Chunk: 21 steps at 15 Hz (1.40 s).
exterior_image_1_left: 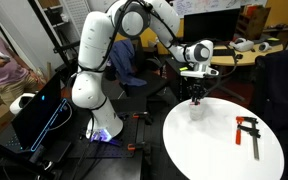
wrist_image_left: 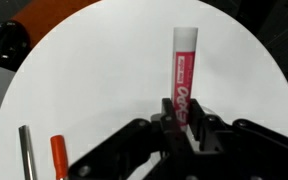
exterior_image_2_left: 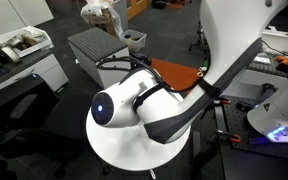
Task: Put the marker inside the cup
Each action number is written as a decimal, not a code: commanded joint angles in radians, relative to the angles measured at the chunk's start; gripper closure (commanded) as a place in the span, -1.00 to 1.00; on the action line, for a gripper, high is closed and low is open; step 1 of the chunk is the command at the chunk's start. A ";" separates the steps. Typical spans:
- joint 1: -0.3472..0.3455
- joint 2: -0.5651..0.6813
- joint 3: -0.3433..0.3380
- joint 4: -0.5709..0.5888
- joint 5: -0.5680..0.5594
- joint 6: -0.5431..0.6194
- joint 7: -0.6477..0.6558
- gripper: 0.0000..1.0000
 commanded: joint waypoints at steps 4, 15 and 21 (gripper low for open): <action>0.015 0.099 0.021 0.125 0.021 -0.145 -0.066 0.90; 0.016 0.190 0.034 0.252 0.027 -0.238 -0.131 0.90; 0.014 0.243 0.031 0.326 0.027 -0.281 -0.158 0.90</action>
